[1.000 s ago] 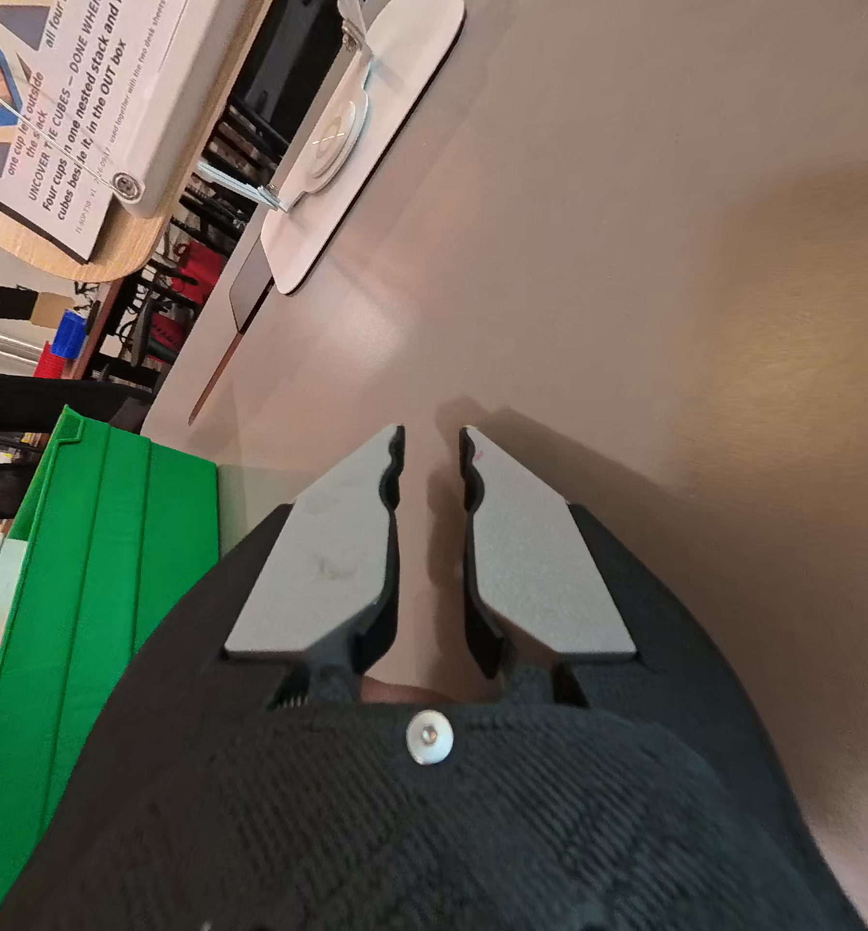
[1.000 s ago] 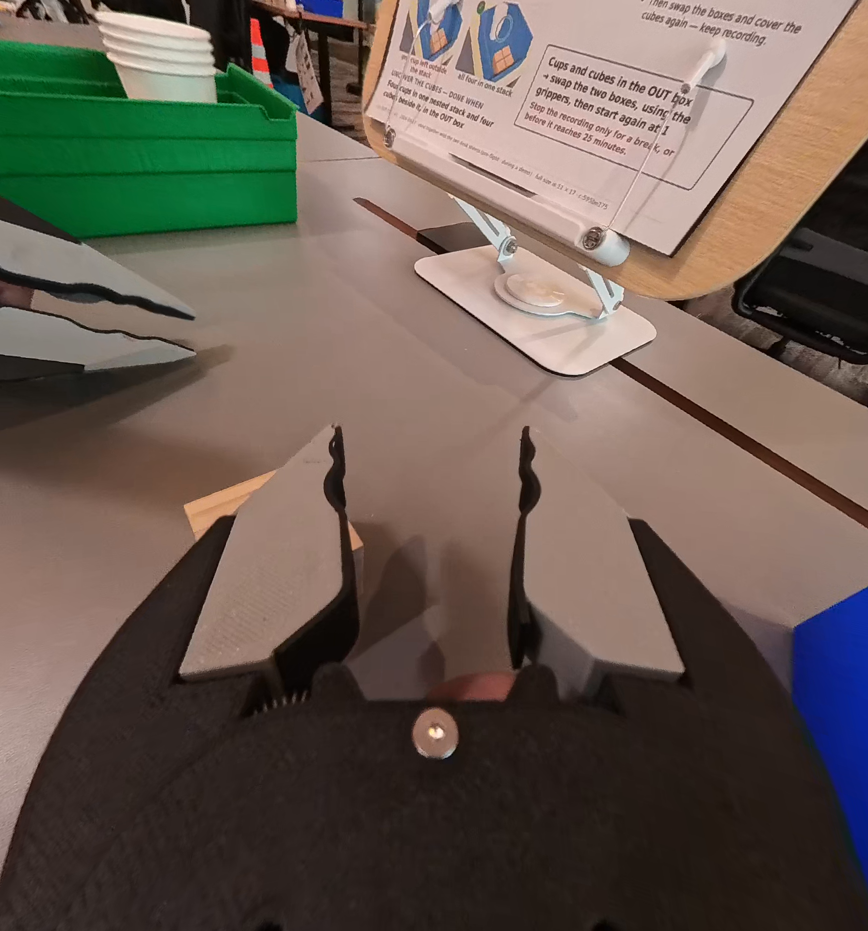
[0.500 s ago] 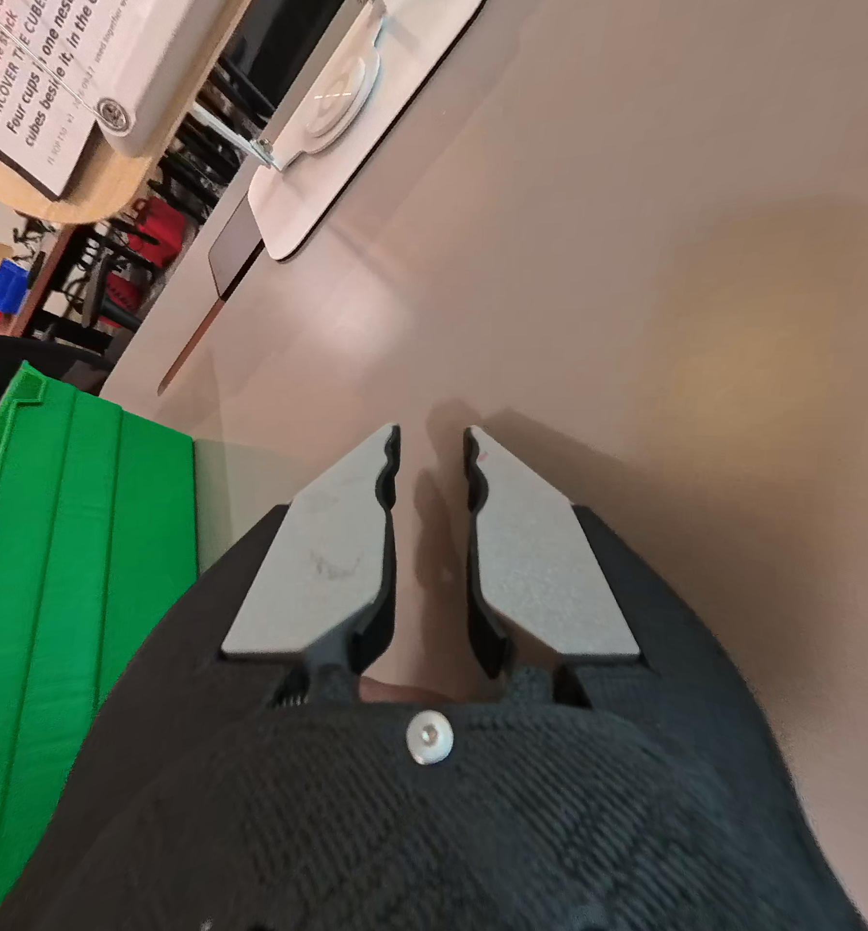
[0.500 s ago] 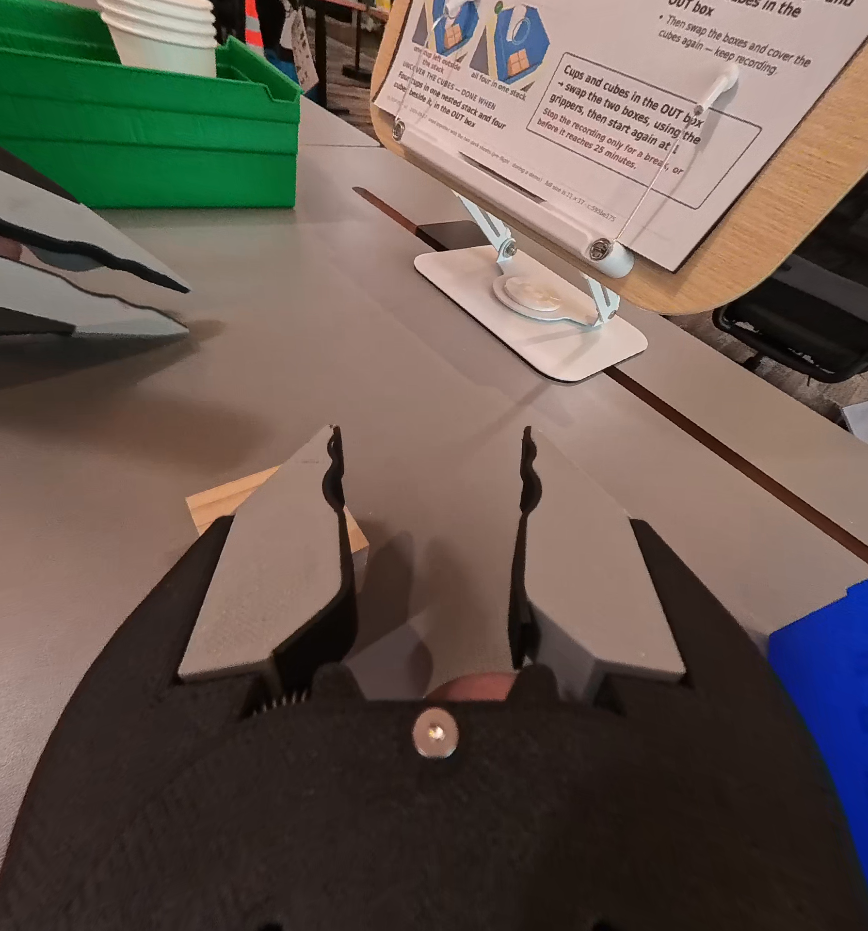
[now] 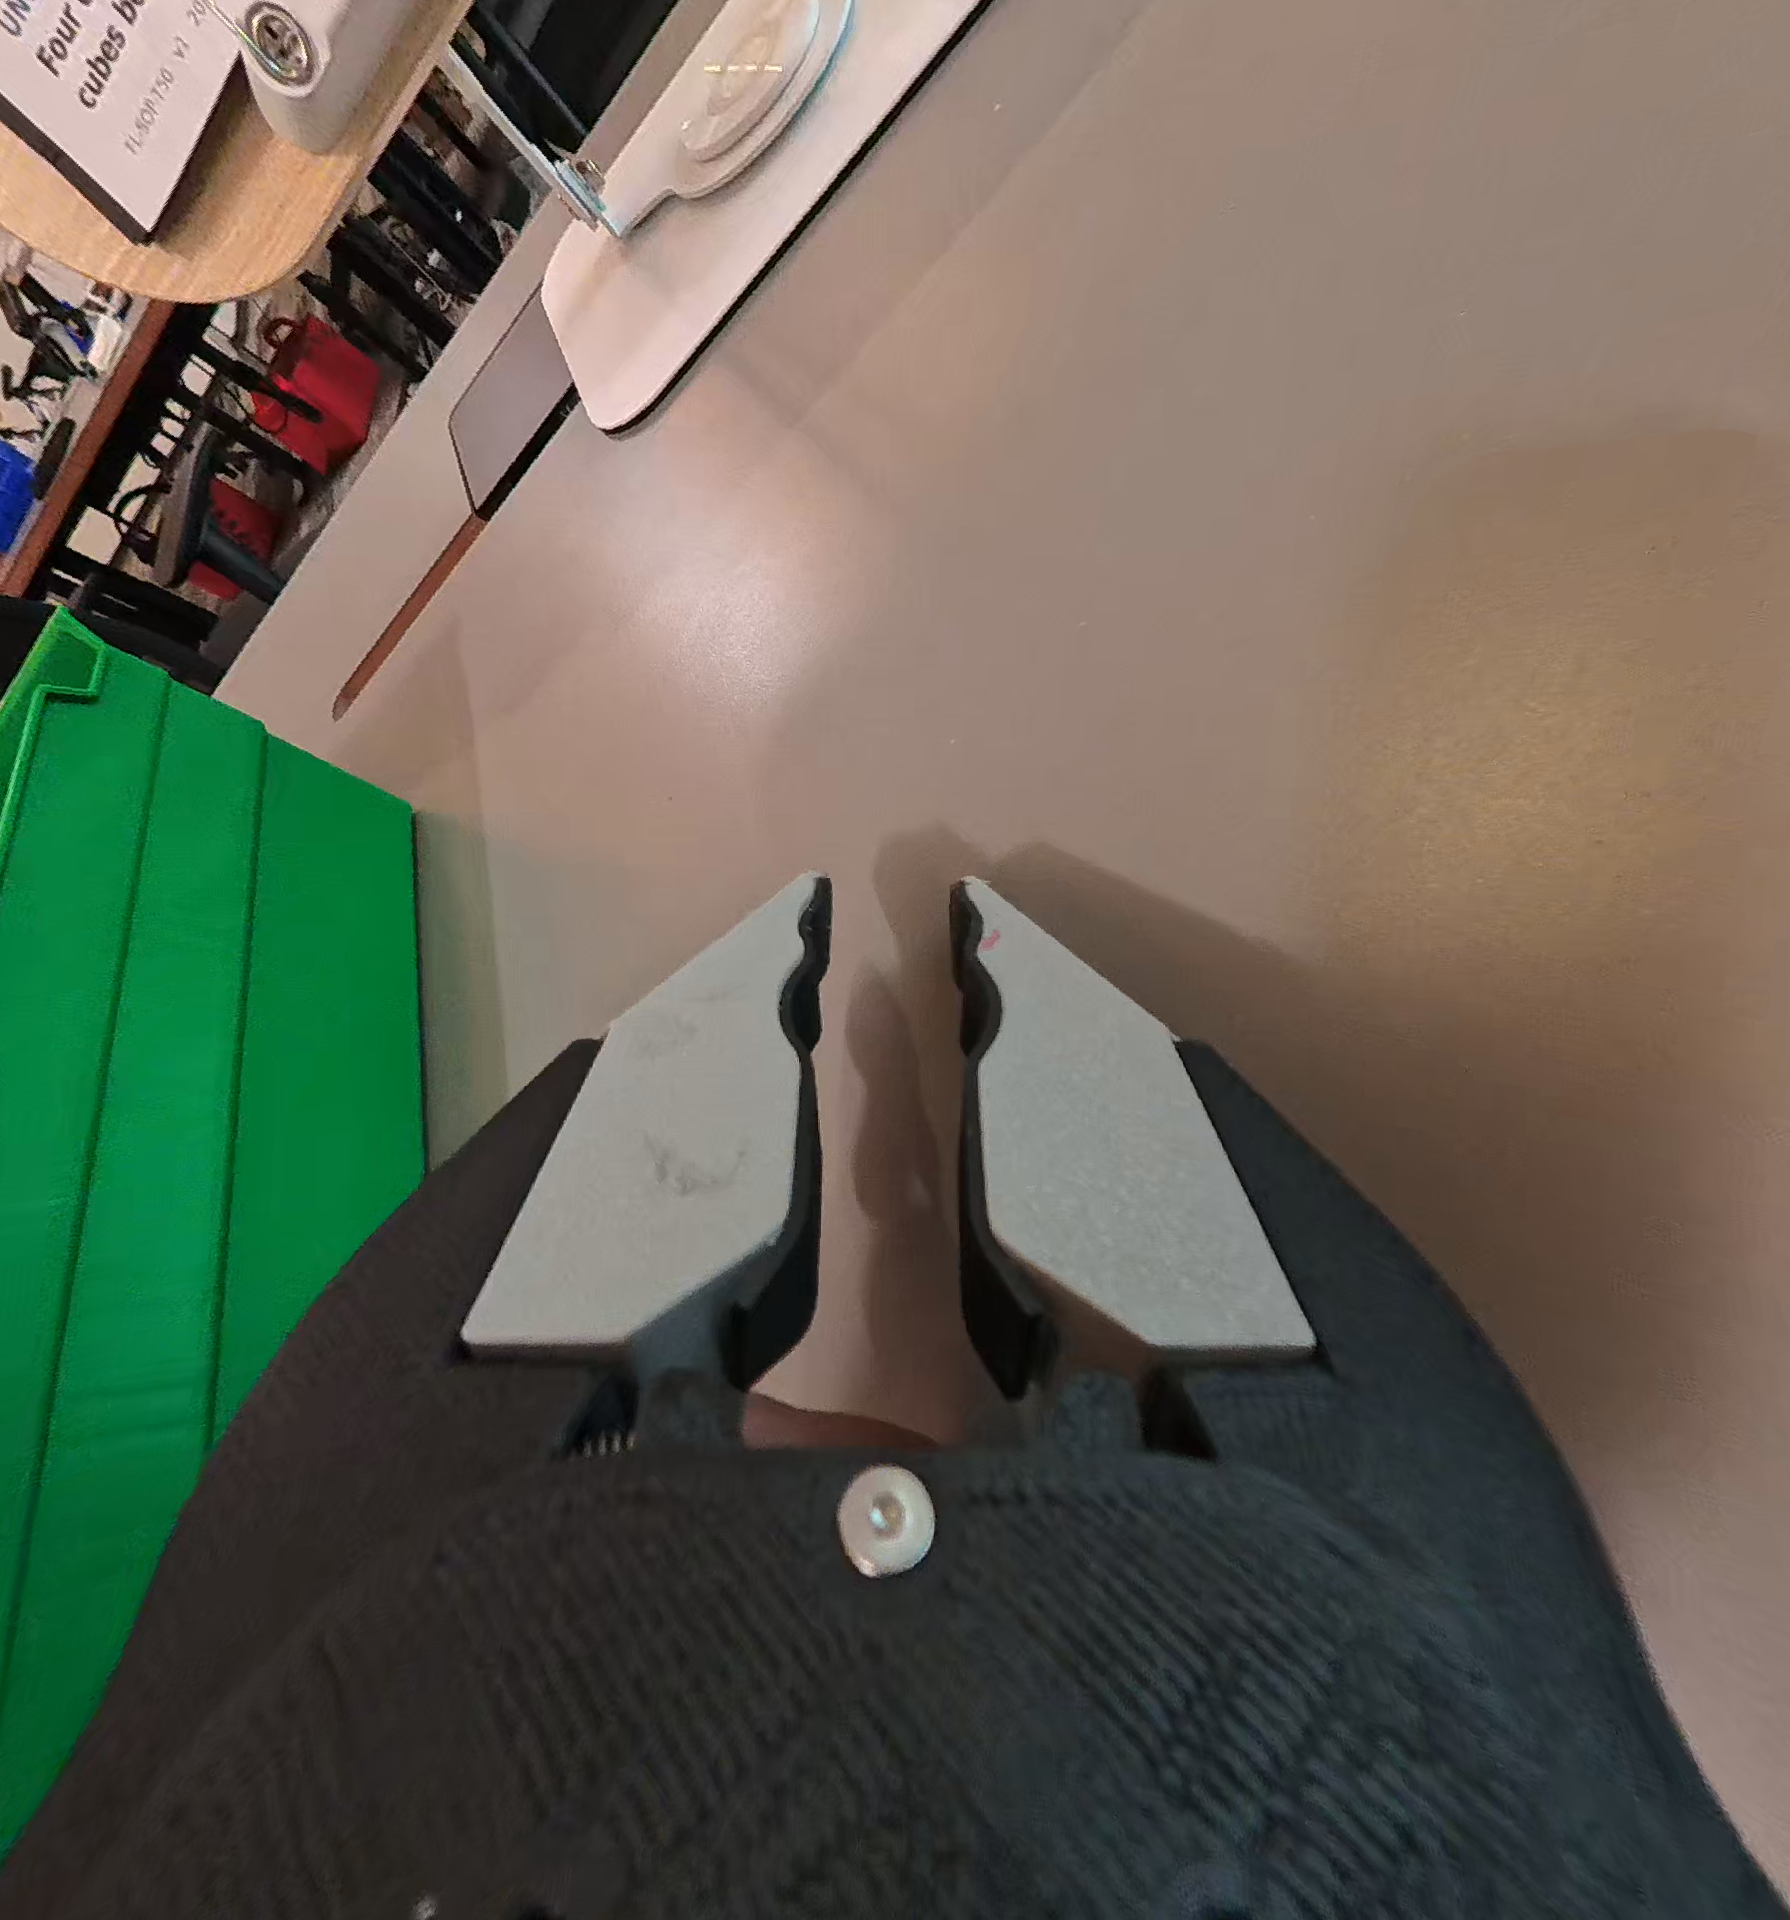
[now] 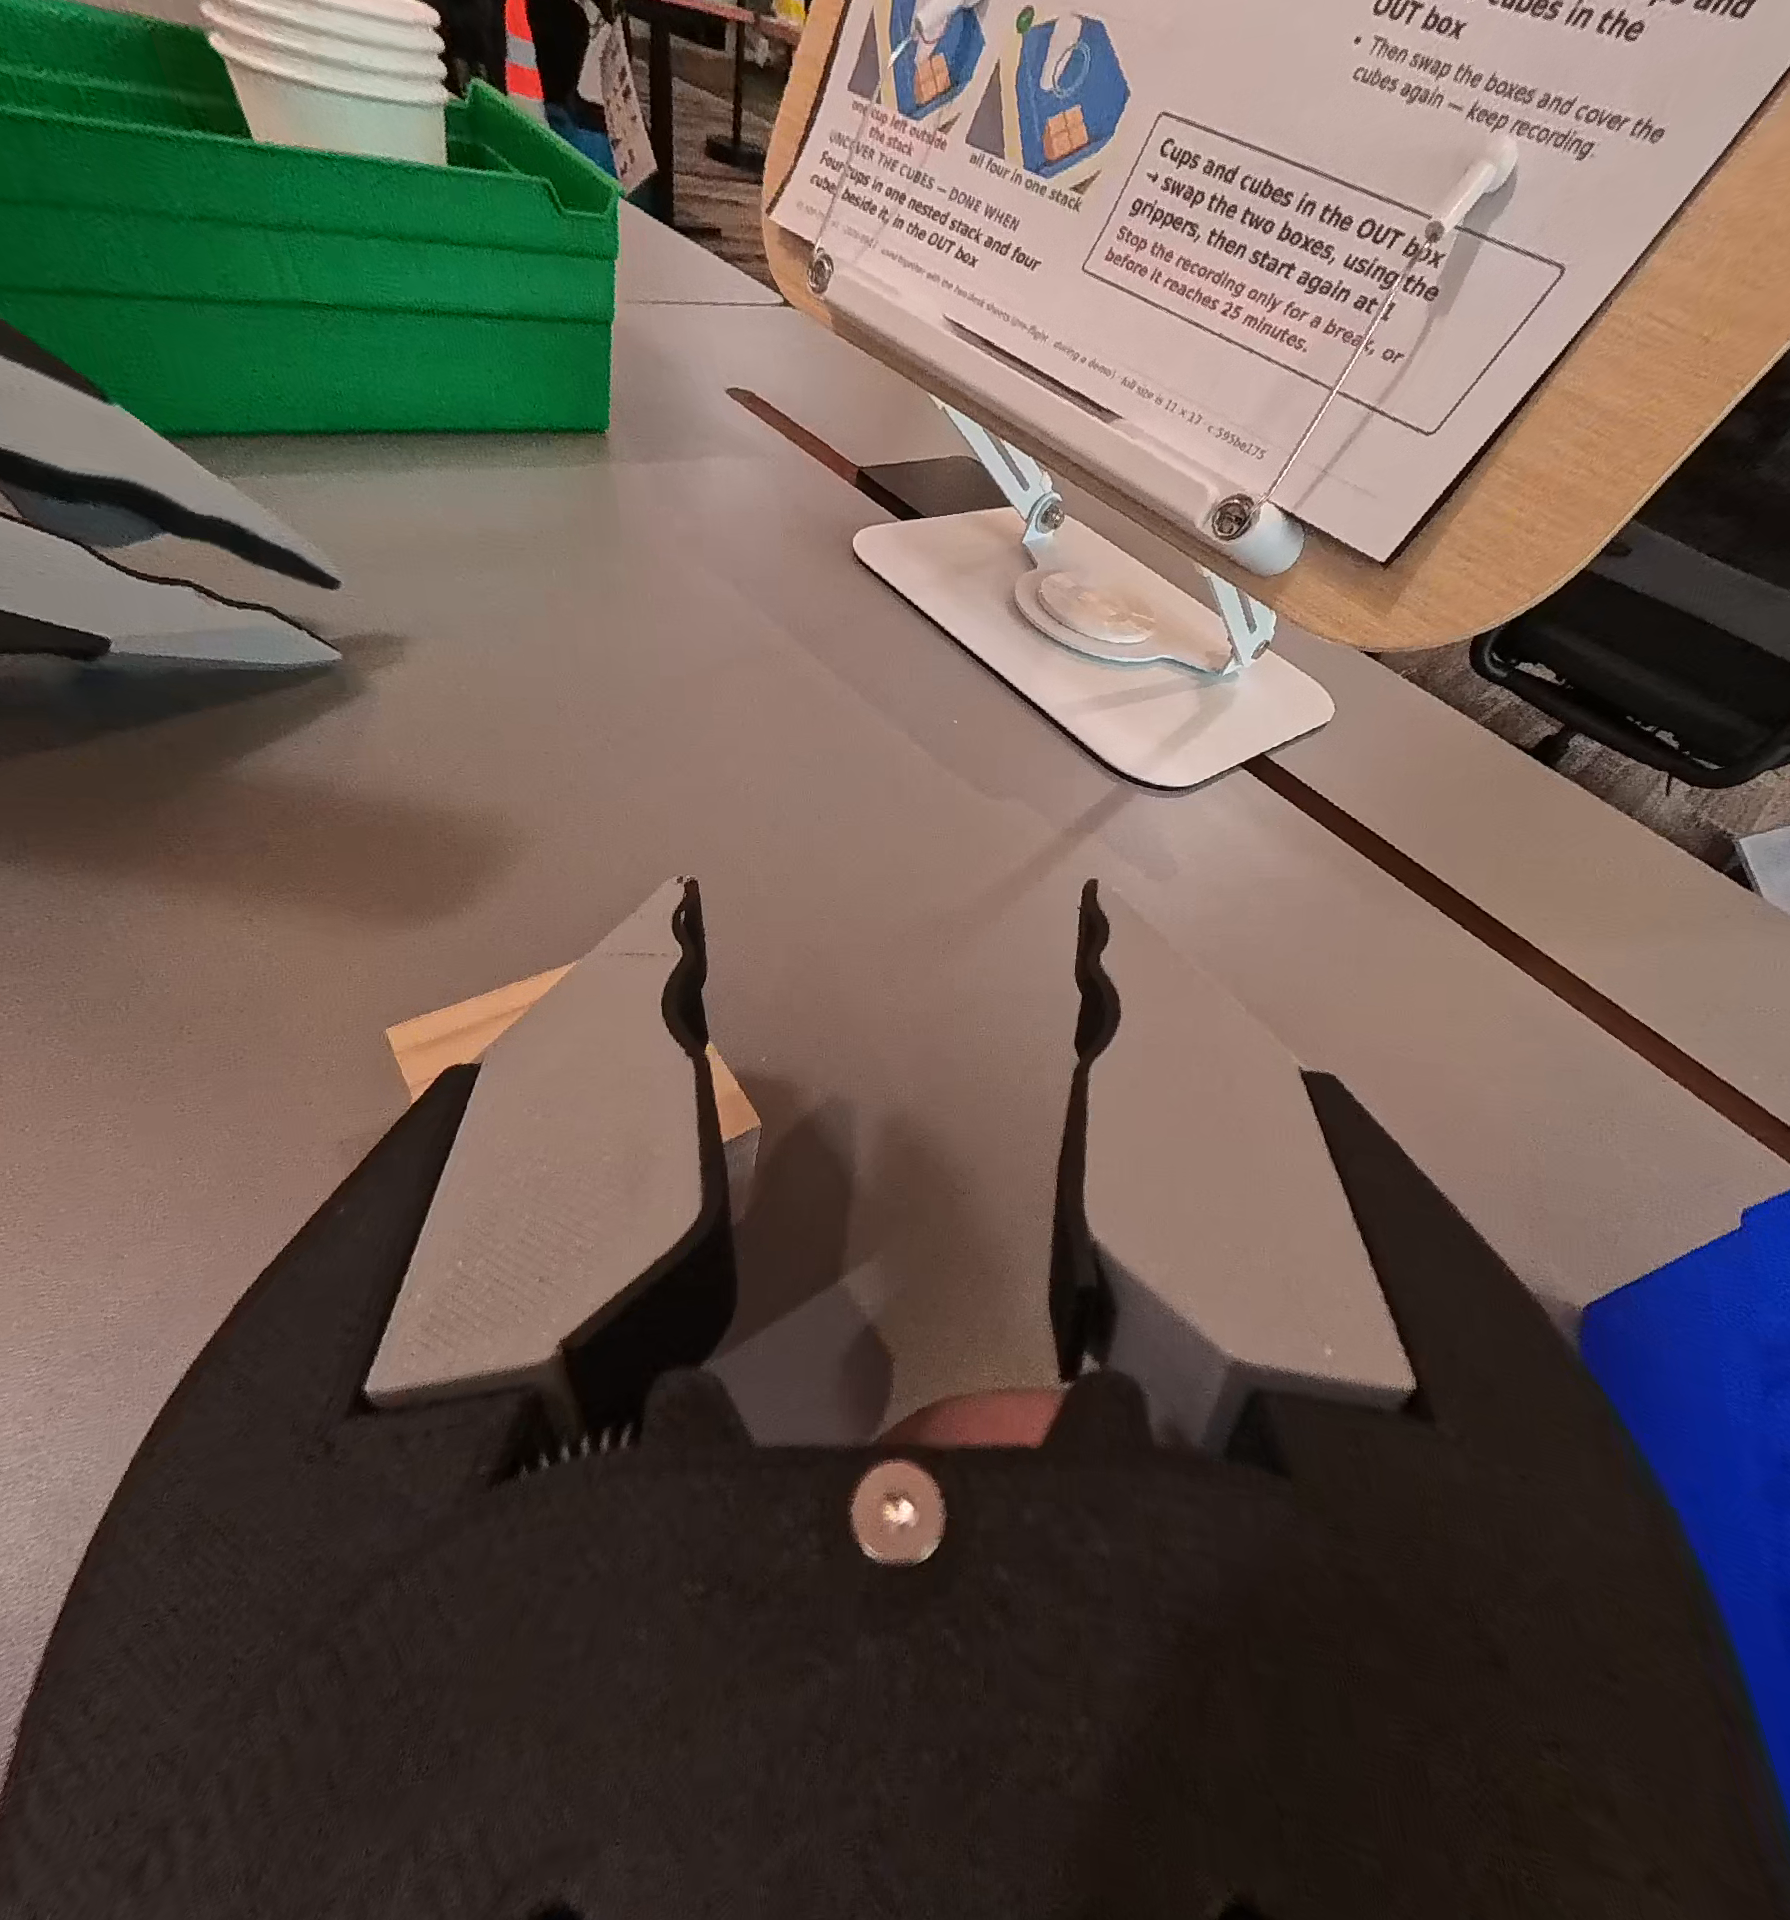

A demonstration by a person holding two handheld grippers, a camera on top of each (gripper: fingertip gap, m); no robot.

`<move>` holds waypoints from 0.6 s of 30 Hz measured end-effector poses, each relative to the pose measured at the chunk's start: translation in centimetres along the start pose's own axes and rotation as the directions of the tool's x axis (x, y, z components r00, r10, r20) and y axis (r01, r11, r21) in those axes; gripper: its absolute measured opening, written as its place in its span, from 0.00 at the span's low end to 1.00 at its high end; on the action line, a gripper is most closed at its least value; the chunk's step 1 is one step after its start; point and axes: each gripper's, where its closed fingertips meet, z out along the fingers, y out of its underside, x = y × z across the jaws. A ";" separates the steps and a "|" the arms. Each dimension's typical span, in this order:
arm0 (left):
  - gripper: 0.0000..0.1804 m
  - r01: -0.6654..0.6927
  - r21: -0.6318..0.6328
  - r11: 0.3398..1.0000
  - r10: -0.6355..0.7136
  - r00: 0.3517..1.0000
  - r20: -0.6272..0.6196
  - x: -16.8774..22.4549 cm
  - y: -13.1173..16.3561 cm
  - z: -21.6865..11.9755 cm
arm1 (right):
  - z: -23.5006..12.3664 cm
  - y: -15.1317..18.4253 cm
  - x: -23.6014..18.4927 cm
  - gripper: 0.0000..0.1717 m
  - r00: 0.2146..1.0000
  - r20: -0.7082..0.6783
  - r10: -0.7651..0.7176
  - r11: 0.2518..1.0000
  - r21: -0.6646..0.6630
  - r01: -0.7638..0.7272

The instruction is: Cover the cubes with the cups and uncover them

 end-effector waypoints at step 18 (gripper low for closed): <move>0.24 0.312 0.086 0.946 -0.320 0.943 0.092 -8.6 1.8 -10.7 | -0.3 -0.4 -0.4 0.41 1.000 0.004 -0.002 1.000 0.013 0.002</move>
